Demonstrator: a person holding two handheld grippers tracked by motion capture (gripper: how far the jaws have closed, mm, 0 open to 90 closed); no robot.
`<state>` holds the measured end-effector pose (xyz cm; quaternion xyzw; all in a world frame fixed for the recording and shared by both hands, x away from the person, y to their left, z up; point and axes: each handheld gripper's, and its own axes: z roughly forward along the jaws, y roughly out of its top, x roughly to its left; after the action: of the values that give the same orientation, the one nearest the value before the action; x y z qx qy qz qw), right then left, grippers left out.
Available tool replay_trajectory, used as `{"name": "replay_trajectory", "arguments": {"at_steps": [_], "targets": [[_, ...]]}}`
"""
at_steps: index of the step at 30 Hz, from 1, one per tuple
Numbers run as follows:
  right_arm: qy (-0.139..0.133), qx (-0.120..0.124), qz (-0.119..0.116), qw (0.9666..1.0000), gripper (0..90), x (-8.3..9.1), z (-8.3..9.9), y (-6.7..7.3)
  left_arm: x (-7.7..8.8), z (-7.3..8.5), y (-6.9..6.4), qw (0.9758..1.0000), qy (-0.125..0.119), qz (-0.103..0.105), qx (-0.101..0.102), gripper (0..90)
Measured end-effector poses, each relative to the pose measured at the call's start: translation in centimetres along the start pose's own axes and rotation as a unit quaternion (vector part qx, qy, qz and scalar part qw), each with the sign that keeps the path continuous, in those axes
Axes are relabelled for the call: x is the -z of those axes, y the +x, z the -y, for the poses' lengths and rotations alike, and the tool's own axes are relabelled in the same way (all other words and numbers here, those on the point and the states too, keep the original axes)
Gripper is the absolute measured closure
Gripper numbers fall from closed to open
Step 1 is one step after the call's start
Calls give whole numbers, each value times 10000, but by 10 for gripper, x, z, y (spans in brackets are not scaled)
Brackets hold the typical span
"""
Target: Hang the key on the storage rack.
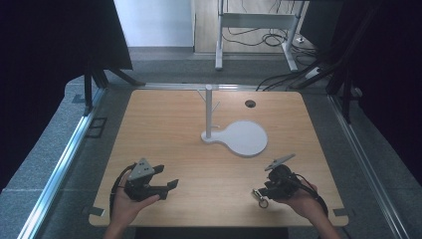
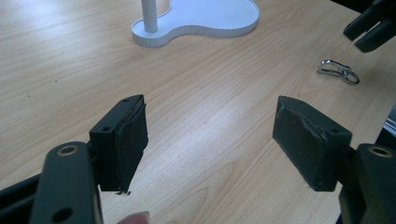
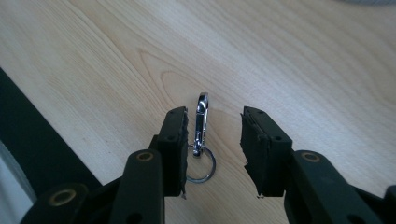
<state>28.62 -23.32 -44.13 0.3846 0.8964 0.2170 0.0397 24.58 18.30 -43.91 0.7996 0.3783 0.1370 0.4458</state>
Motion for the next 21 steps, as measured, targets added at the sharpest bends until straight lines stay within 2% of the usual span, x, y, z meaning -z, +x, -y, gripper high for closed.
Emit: {"name": "replay_trajectory", "arguments": {"at_steps": [1, 4, 21], "targets": [[122, 43, 11, 9999, 636, -6, -1, 1, -1, 0, 0, 10000, 10, -15, 4, 270], [236, 109, -15, 9997, 655, -12, -2, 4, -1, 1, 1, 10000, 25, -17, 8, 270], [579, 241, 166, 9979, 743, -29, -8, 12, 4, 1, 4, 10000, -17, -52, 44, 270]]}}
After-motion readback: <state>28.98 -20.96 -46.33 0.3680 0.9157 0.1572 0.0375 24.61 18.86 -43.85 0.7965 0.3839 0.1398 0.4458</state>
